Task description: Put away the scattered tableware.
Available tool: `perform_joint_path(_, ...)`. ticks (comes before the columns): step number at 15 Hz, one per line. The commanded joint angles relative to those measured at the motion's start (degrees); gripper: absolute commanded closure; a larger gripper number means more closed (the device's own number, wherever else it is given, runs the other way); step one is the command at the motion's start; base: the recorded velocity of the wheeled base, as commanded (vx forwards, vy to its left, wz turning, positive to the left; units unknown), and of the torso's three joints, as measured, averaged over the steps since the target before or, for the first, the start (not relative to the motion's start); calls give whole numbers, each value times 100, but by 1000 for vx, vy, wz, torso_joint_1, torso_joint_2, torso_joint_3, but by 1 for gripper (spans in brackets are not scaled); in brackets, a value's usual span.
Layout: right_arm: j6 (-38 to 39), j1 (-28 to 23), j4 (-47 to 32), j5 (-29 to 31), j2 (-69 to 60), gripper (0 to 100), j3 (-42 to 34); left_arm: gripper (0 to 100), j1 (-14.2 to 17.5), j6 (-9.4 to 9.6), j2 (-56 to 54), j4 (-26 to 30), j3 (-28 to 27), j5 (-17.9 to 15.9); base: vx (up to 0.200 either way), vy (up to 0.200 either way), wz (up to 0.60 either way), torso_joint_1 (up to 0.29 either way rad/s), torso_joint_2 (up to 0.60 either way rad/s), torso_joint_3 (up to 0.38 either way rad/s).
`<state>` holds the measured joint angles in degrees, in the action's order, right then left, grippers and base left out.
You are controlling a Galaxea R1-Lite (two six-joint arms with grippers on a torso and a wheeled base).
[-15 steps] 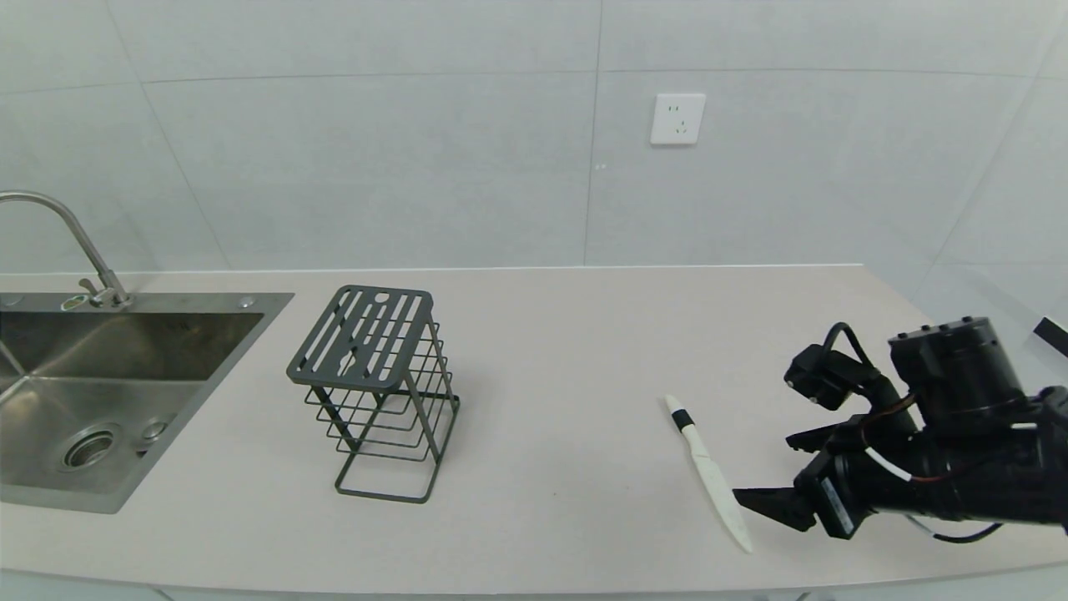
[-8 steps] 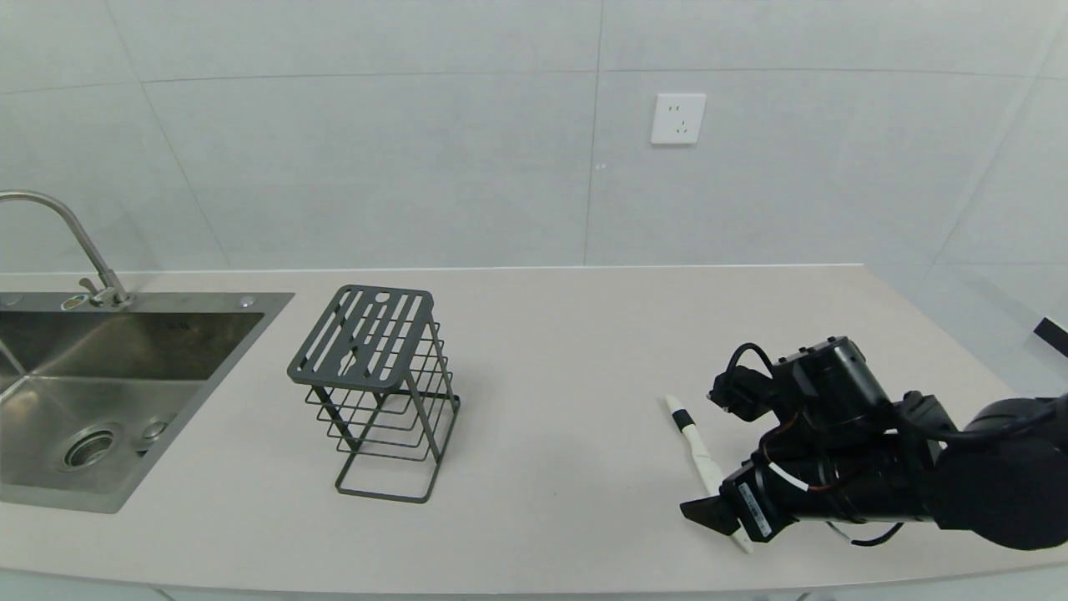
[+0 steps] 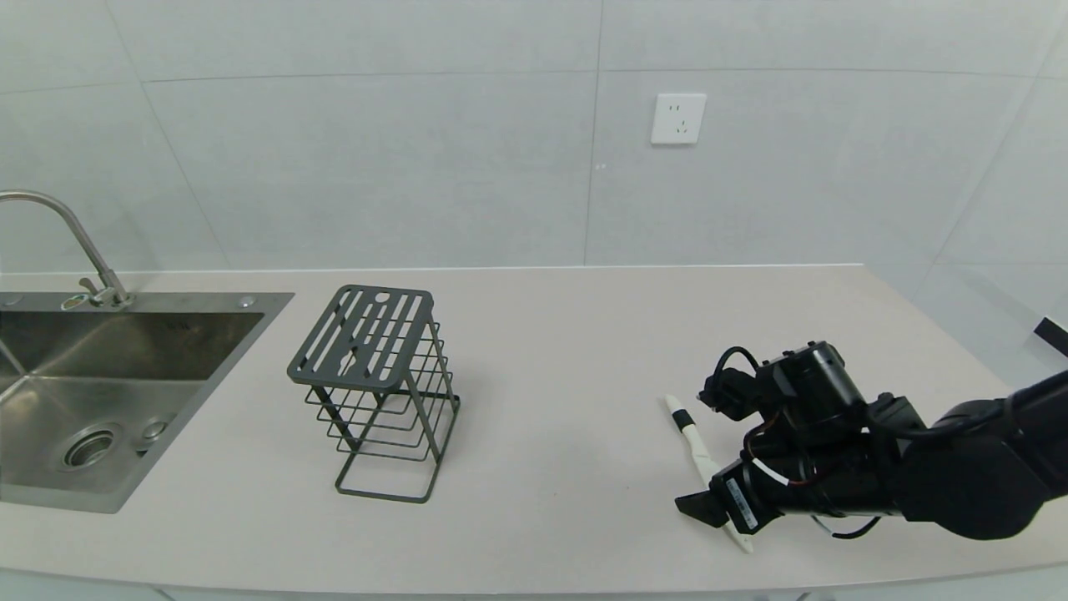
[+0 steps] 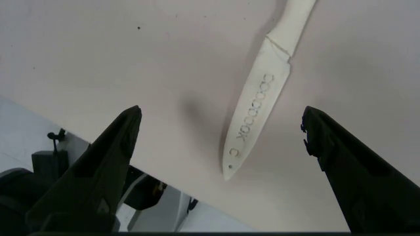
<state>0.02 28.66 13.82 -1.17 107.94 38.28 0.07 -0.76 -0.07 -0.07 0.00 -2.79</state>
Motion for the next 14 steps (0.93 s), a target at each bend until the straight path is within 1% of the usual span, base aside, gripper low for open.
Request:
perform_joint_path(1,-11,8,94,-6,193,0,4,0,1,-4,7,-1,0,-2,0,0,0,0,0,0)
perform_joint_path(3,-2,-45,112,135,281,0,22,0,1,-4,7,-1,0,-2,0,0,0,0,0,0)
perform_joint_path(4,-2,-185,112,187,342,0,92,0,1,-4,7,-1,0,-2,0,0,0,0,0,0)
perform_joint_path(7,-11,-387,112,187,553,0,391,0,1,-4,7,-1,0,-2,0,0,0,0,0,0)
perform_joint_path(10,-38,-431,121,187,773,0,593,0,1,-4,7,-1,0,-2,0,0,0,0,0,0)
perform_joint_path(14,-38,-414,129,187,887,0,593,0,1,-4,7,-1,0,-2,0,0,0,0,0,0)
